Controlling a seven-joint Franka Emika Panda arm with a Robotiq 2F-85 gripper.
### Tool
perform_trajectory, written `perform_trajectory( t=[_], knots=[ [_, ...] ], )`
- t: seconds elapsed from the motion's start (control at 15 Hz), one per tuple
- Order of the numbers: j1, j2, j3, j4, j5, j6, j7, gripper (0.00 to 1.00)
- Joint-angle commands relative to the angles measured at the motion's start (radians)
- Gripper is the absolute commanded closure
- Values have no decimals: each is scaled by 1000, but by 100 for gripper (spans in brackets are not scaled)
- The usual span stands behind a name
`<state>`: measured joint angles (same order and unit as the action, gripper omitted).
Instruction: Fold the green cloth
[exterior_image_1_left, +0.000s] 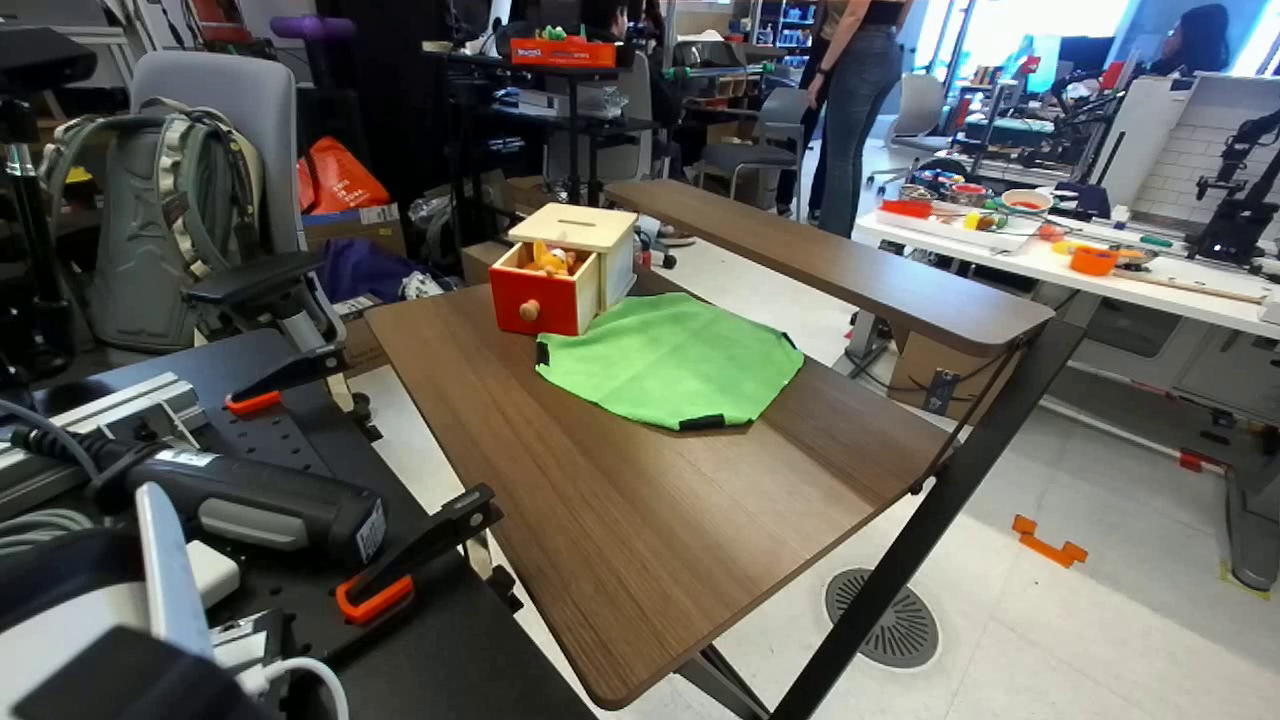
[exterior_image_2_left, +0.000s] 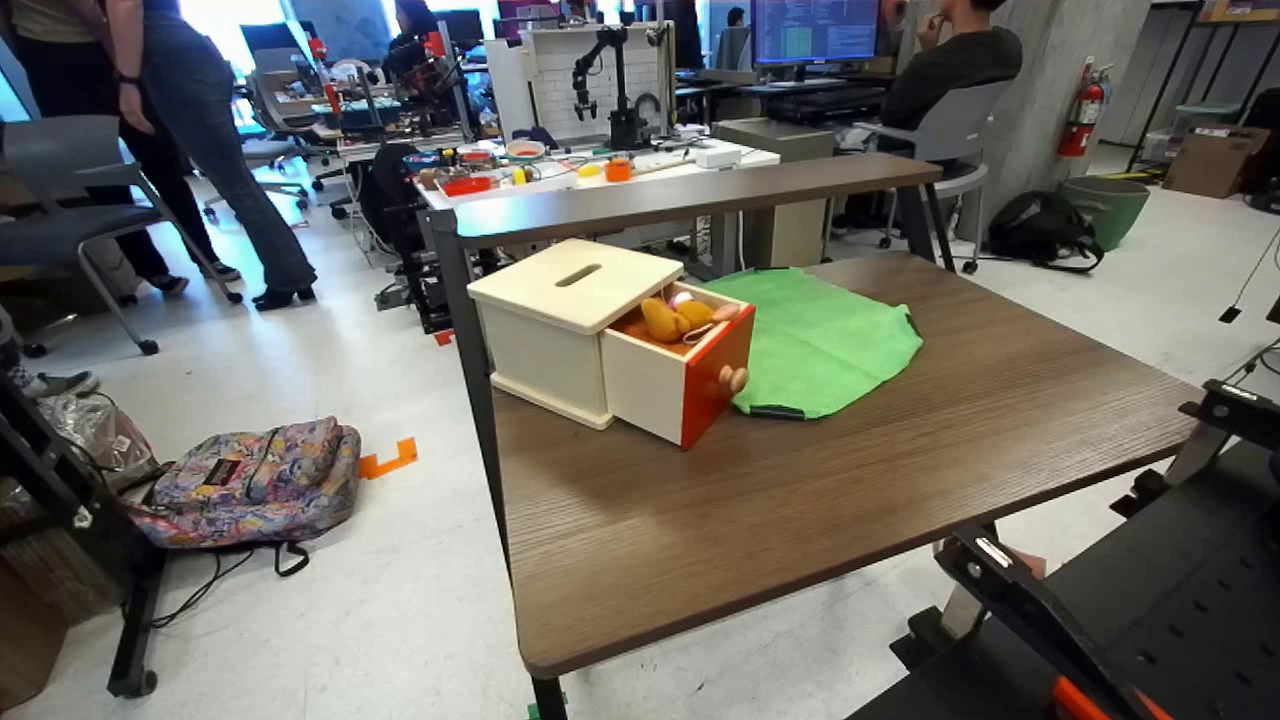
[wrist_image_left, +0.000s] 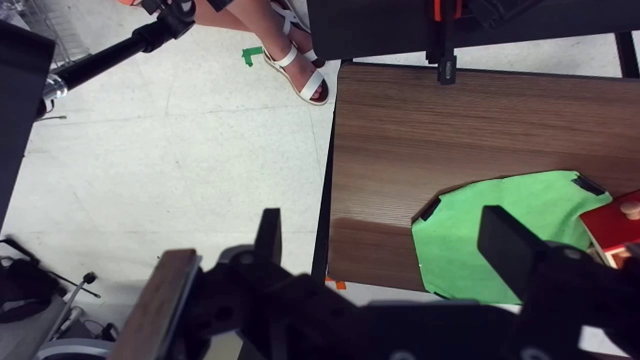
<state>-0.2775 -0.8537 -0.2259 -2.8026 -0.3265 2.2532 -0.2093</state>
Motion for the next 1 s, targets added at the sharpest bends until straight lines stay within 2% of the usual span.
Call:
perform_trajectory(
  t=[0.0, 0.27, 0.4, 0.67, 0.93],
  knots=[
    [42, 90, 56, 52, 53, 20, 100, 0],
    [120, 251, 148, 155, 166, 45, 265, 0],
    [150, 380, 188, 232, 233, 113, 360, 0],
    [173, 613, 215, 376, 333, 215, 491, 0],
    [175, 848, 191, 527, 377, 266, 520, 0]
  ],
)
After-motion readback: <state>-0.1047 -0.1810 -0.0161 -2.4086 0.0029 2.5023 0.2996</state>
